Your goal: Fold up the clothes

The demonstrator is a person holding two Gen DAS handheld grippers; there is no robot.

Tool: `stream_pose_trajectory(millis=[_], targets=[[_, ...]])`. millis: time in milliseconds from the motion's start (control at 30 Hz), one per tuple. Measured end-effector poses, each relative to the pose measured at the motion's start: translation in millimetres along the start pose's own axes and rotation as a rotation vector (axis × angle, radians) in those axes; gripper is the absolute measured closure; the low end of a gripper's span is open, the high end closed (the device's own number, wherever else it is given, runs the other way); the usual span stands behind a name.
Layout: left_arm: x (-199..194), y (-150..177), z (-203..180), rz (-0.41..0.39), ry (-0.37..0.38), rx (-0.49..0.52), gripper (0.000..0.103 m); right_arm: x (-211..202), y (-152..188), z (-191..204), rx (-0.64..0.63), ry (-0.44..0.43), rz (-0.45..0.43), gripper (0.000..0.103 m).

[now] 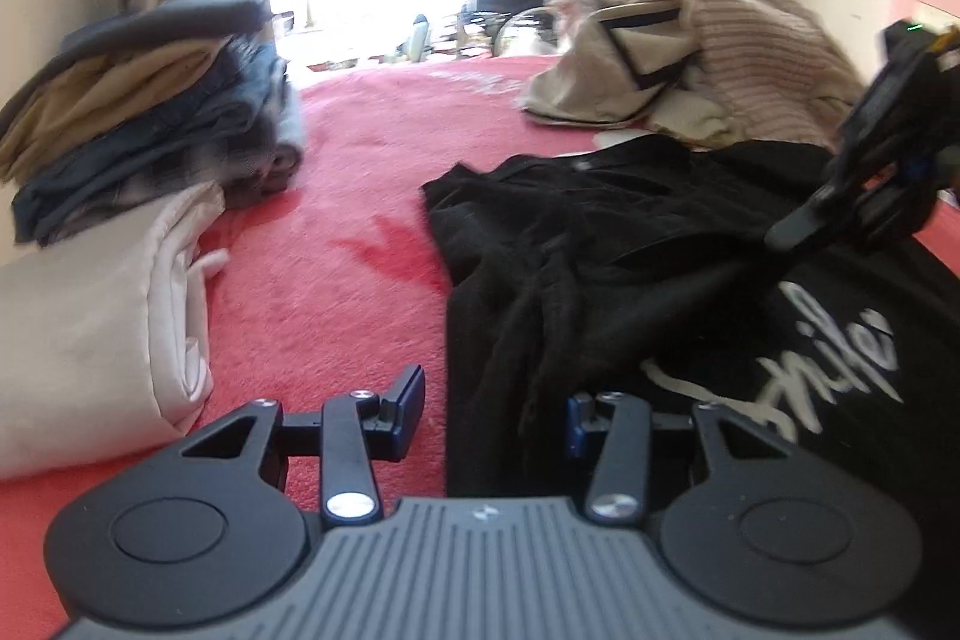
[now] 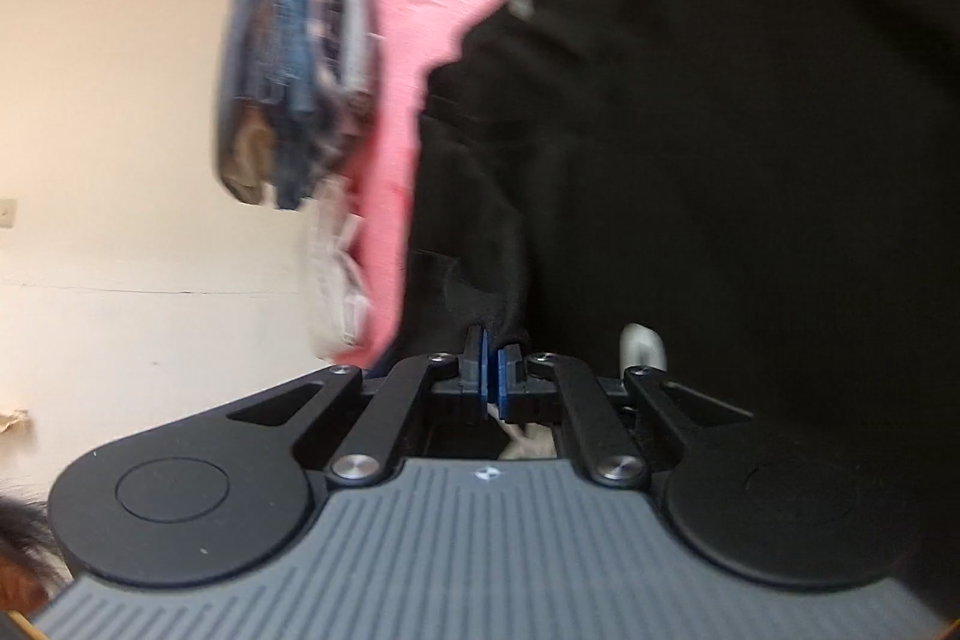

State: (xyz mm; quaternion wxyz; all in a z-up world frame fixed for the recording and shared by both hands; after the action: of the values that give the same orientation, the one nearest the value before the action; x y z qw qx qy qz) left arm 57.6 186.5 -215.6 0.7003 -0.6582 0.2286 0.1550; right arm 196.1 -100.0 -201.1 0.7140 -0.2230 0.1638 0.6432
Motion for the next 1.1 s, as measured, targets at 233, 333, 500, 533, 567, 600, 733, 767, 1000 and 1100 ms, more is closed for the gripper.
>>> stream_pose_trajectory(millis=[233,333,500,533,567,600,733,767,1000,1100], targets=[[4.3,-32.7,1.1,0.009,0.207,-0.092,0.052,6.3,9.6,-11.9,-0.020,0.039,0.014,0.101],[27.3,-41.0,-4.8,0.057,0.220,-0.112,0.053,9.1,13.6,-17.0,-0.028,0.056,0.020,0.101],[66.4,-42.7,-15.8,0.105,0.160,-0.028,0.061,12.0,19.3,-22.7,-0.034,0.065,0.015,0.101],[72.7,-42.8,-16.9,0.111,0.143,-0.013,0.064,12.2,20.1,-23.2,-0.033,0.063,0.011,0.101],[76.0,-43.5,-16.0,0.112,0.134,-0.016,0.066,12.5,21.0,-23.8,-0.032,0.061,0.008,0.101],[77.8,-44.4,-14.0,0.109,0.129,-0.027,0.074,12.7,21.9,-24.3,-0.031,0.059,0.004,0.101],[65.6,-47.7,-10.4,0.065,0.118,-0.044,0.096,12.2,22.5,-28.9,-0.005,0.043,-0.022,0.101],[58.4,-48.2,-11.7,0.043,0.125,-0.038,0.097,11.1,22.5,-30.5,0.002,0.039,-0.027,0.101],[-3.0,-43.3,-23.6,-0.074,0.202,0.021,0.097,2.3,22.7,-38.3,0.035,0.017,-0.067,0.100],[-24.3,-34.8,-36.0,-0.090,0.230,0.088,0.097,-0.2,23.7,-42.9,0.054,0.006,-0.079,0.100]])
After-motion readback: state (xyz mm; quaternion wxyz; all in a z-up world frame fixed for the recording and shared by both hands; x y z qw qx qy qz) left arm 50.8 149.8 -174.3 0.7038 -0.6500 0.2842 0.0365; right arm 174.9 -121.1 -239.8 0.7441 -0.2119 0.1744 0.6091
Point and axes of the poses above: each gripper's, at about its wrist camera, not at the fingertips, and x roughly the way its jaws point, z to its left, y to its underside, the point moved 1 cm from there along x, roughly the way its jaws point, and after that the axes turned 7 degrees about -z, right-handed, at the moved point
